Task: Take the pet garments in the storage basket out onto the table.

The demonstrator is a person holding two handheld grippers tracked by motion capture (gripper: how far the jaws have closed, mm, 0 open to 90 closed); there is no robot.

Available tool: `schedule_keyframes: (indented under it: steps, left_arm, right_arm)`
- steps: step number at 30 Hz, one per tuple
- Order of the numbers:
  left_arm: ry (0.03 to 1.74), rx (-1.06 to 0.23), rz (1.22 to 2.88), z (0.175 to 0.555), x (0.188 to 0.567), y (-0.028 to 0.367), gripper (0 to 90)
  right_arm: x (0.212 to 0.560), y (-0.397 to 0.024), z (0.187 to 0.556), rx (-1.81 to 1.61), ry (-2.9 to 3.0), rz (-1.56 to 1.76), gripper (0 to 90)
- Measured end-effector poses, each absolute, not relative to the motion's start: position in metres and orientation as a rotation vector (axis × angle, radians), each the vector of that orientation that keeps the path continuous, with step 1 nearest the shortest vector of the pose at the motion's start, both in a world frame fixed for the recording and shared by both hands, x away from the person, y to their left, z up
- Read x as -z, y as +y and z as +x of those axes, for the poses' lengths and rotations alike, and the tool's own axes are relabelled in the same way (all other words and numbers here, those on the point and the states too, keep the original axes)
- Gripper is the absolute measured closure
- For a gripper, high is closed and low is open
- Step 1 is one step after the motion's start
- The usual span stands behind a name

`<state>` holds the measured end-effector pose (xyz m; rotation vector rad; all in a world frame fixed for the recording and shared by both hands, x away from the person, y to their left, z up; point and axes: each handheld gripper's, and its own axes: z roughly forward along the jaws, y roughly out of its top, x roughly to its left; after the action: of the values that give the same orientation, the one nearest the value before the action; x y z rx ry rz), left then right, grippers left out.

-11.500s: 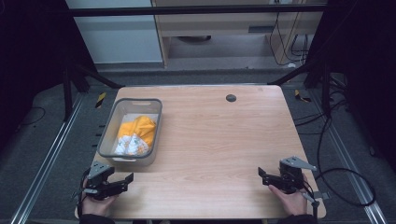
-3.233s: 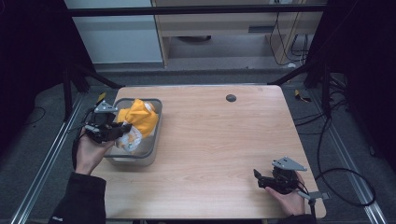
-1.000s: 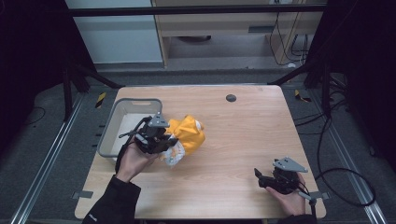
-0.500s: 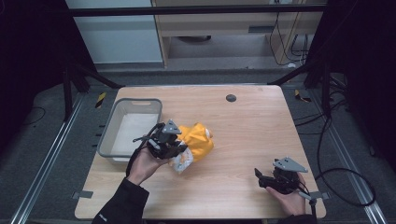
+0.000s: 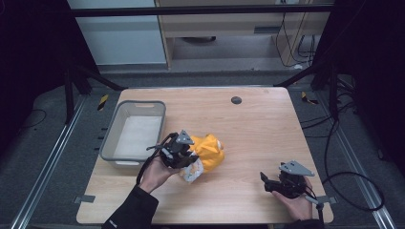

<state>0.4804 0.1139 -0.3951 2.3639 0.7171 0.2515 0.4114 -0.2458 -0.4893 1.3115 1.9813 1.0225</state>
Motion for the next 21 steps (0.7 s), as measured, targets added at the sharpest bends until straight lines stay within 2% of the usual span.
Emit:
schedule_keyframes:
  steps: [21]
  left_arm:
    - [0.699, -0.237, 2.405, 0.481, 0.426, 0.094, 78.3]
  right_arm:
    - [0.49, -0.246, 0.412, -1.018, 1.987, 1.306, 14.3]
